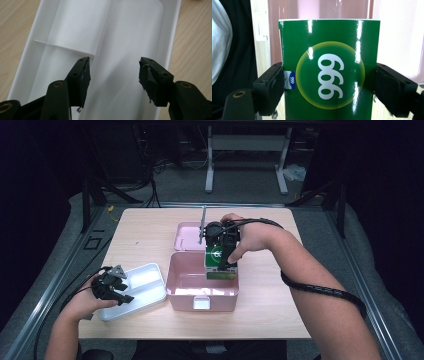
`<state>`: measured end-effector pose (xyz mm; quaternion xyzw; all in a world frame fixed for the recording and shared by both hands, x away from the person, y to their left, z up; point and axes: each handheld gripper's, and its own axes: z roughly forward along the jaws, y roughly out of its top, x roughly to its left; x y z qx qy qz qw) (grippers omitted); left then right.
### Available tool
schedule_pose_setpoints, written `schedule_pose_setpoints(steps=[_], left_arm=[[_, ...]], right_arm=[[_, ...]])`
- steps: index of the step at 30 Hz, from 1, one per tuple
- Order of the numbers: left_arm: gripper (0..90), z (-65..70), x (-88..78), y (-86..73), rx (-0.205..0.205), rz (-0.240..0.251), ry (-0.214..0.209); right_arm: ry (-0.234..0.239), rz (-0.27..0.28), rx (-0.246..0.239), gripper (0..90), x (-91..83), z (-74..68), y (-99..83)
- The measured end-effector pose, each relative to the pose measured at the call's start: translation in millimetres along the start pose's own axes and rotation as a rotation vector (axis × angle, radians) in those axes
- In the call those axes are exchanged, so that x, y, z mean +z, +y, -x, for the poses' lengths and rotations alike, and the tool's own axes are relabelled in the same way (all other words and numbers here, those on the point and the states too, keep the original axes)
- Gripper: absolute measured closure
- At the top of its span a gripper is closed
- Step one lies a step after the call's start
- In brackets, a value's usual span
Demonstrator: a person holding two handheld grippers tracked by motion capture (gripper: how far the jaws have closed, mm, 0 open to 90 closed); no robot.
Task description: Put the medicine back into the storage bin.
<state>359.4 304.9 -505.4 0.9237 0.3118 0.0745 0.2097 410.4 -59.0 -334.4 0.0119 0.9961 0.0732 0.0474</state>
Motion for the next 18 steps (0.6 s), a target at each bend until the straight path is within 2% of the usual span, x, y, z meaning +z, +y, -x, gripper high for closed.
schedule_pose_setpoints(steps=[9, 12, 18], left_arm=[[42.5, -0.1, 1.0, -0.2, -0.001, 0.003, -0.001], [42.5, -0.6, 0.6, -0.5, 0.001, -0.001, -0.004], [42.6, -0.9, 1.1, -0.9, -0.001, -0.002, -0.004]], right_arm=[[0.010, -0.001, 0.002, 16.3, 19.9, 0.4, 5.3], [0.013, 0.005, 0.010, 16.3, 31.2, 0.7, 3.1], [0.017, -0.021, 0.024, 16.3, 58.1, 0.9, -3.4]])
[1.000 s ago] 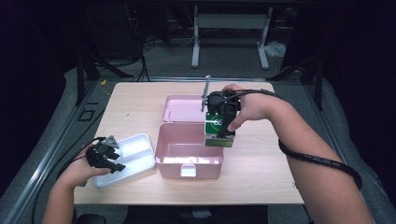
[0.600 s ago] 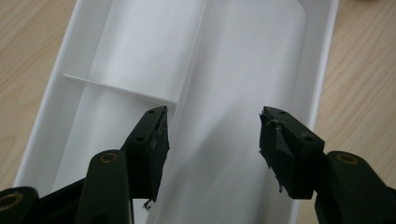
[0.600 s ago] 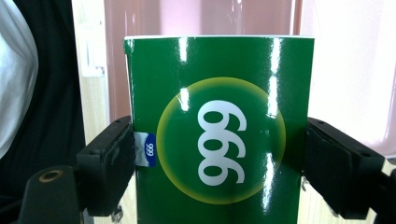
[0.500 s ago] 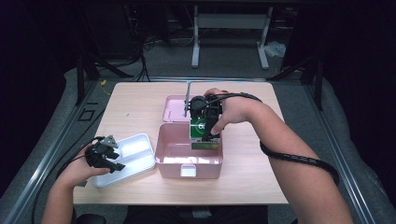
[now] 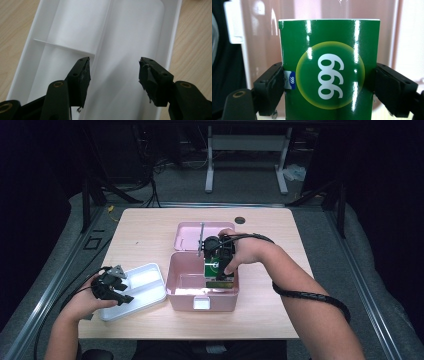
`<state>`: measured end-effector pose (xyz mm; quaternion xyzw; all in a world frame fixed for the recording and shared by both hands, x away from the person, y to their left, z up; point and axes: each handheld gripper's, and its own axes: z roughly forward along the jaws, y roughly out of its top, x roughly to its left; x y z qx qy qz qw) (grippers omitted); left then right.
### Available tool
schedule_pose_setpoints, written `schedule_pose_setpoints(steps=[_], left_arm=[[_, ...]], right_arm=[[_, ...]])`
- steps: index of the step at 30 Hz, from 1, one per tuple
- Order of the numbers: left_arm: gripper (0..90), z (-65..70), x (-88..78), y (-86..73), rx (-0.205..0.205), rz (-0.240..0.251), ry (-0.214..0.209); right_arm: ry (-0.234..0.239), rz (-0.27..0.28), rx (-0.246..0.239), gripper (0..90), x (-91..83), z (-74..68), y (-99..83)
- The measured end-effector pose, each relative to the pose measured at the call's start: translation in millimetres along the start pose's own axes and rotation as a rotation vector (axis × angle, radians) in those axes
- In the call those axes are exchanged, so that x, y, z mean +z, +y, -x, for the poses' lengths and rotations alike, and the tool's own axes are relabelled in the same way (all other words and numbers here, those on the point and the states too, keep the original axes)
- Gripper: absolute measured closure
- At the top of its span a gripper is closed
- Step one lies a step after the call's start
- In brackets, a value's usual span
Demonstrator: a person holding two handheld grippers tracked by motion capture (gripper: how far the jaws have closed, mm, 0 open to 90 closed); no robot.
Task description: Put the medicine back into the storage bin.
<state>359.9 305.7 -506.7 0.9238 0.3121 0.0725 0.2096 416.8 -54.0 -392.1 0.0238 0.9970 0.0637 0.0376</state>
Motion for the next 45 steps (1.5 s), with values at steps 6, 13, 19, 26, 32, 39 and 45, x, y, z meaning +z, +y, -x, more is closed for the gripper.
schedule_pose_setpoints(steps=[6, 13, 19, 26, 32, 39, 45], left_arm=[[42.7, 0.9, 0.4, 0.7, 0.003, 0.005, -0.001], [42.7, 0.4, 0.7, -0.1, 0.003, 0.001, -0.005], [42.7, 0.2, 0.8, 0.0, 0.008, 0.003, -0.006], [42.7, 1.3, 1.0, 0.9, 0.012, 0.005, -0.007], [42.7, 1.0, 1.2, 0.4, 0.009, 0.006, -0.008], [42.7, 1.6, 3.1, 0.7, 0.009, 0.005, -0.009], [42.7, 1.6, 3.0, 0.7, 0.011, 0.004, -0.007]], right_arm=[[-0.010, 0.010, 0.015, 16.2, 22.3, 2.0, -4.4], [-0.018, 0.003, 0.022, 16.2, 41.4, 2.5, -5.9], [-0.017, -0.007, 0.029, 15.9, 52.8, 2.2, -5.8], [-0.012, -0.014, 0.030, 15.8, 60.3, 0.7, -4.7], [-0.003, -0.027, 0.035, 15.1, 63.7, 0.6, -5.3], [-0.019, 0.016, 0.068, 13.6, 58.9, 0.2, -4.9], [-0.020, 0.019, 0.060, 14.3, 47.8, -4.5, -6.5]])
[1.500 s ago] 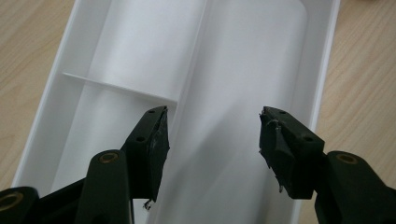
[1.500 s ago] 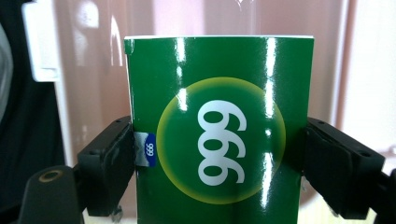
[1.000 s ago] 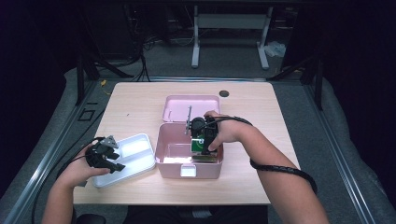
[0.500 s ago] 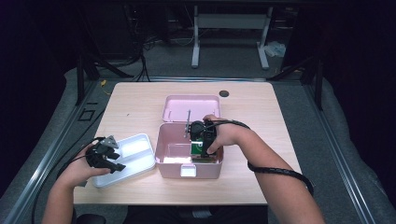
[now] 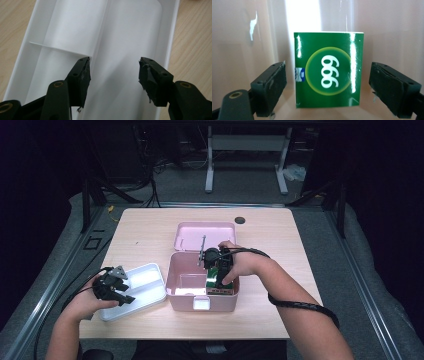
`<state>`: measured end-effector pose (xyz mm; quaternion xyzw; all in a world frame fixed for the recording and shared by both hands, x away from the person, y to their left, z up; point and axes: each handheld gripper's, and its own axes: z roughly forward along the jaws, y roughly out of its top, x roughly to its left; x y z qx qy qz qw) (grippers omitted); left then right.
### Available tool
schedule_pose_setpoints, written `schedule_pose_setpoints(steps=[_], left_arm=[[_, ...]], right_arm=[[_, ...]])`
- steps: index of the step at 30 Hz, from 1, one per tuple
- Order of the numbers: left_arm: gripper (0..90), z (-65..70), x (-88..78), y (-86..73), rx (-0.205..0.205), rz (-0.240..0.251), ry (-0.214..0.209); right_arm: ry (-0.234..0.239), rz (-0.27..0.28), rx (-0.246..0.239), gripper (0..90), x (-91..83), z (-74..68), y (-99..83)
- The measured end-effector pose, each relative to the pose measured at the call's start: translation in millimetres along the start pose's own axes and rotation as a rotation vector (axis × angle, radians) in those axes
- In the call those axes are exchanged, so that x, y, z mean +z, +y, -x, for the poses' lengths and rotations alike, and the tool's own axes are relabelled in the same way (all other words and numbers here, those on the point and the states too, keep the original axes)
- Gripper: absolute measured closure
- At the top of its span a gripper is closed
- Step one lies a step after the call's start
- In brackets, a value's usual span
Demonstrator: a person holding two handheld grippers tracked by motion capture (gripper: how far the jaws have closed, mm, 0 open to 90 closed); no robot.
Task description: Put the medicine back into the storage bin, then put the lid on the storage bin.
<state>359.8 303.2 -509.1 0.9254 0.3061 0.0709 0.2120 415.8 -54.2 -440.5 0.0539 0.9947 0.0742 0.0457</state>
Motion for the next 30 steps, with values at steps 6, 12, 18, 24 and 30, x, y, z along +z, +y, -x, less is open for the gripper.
schedule_pose_setpoints(steps=[6, 12, 18, 24, 30], left_arm=[[43.0, -1.1, -0.3, -1.9, -0.008, -0.001, 0.001], [43.3, -1.9, -0.7, -2.6, -0.013, -0.002, 0.004], [43.7, -2.1, 0.1, -3.6, -0.015, -0.006, 0.004], [44.0, -2.2, 0.9, -3.8, -0.017, -0.011, 0.001], [44.0, -3.2, 0.9, -4.7, -0.021, -0.011, -0.001]], right_arm=[[-0.006, 0.029, 0.010, 18.7, -19.7, -0.8, -8.7], [-0.033, 0.066, 0.058, 21.9, -41.5, 4.5, -31.5], [-0.048, 0.054, 0.110, 23.8, -57.6, 8.2, -63.4], [-0.050, 0.024, 0.163, 25.4, -66.8, 10.6, -98.3], [-0.058, -0.012, 0.213, 25.8, -66.2, 12.5, -131.0]])
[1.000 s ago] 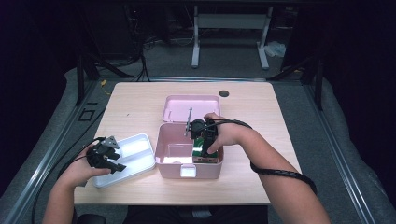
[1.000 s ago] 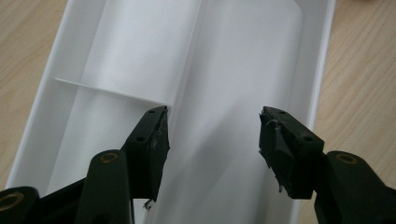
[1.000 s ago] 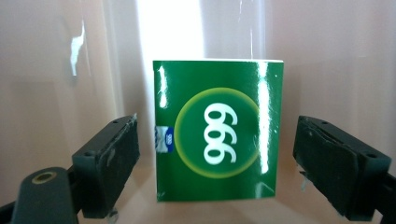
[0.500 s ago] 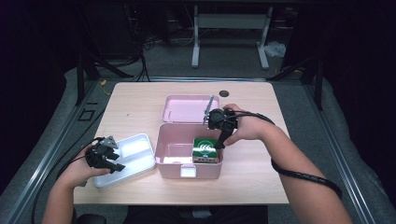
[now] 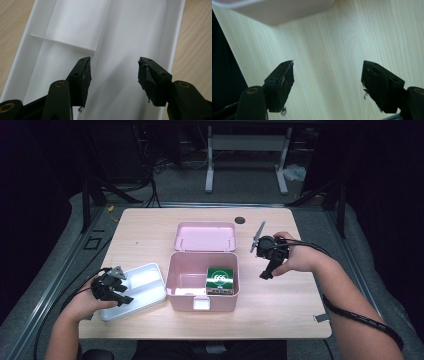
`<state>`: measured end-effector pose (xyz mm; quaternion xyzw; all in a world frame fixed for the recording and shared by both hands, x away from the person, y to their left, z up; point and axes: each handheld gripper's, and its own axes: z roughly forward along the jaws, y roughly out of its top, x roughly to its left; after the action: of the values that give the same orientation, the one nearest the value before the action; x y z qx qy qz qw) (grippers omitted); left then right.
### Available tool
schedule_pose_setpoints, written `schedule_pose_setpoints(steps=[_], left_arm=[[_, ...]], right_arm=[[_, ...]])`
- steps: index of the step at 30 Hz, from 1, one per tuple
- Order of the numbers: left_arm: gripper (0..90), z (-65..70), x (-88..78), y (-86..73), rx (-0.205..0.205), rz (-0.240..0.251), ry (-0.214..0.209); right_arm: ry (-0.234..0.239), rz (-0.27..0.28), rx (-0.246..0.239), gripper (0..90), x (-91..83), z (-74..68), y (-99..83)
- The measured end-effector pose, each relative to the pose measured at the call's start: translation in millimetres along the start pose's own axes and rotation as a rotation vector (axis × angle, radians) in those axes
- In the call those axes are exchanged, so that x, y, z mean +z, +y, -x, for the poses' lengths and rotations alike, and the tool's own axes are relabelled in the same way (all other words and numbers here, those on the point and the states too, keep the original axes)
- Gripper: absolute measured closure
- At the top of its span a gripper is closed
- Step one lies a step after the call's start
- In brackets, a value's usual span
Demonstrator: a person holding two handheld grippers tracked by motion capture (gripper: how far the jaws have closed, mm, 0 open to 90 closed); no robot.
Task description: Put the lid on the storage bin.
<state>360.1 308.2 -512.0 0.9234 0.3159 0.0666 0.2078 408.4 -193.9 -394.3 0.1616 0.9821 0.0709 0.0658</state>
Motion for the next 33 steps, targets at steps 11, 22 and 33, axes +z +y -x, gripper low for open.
schedule_pose_setpoints(steps=[11, 22, 33], left_arm=[[44.0, -1.2, -0.5, -1.1, -0.002, -0.009, 0.005], [46.5, -5.4, -3.0, -3.6, -0.017, -0.018, 0.025], [54.6, -17.3, 6.1, 0.1, 0.012, -0.126, 0.018]], right_arm=[[-0.037, 0.029, 0.117, 26.3, 18.5, 2.5, -38.5], [-0.216, 0.340, 0.458, 25.5, 70.9, -21.6, -76.5], [-0.349, 0.556, 0.683, 30.8, 94.5, -49.0, -104.3]])
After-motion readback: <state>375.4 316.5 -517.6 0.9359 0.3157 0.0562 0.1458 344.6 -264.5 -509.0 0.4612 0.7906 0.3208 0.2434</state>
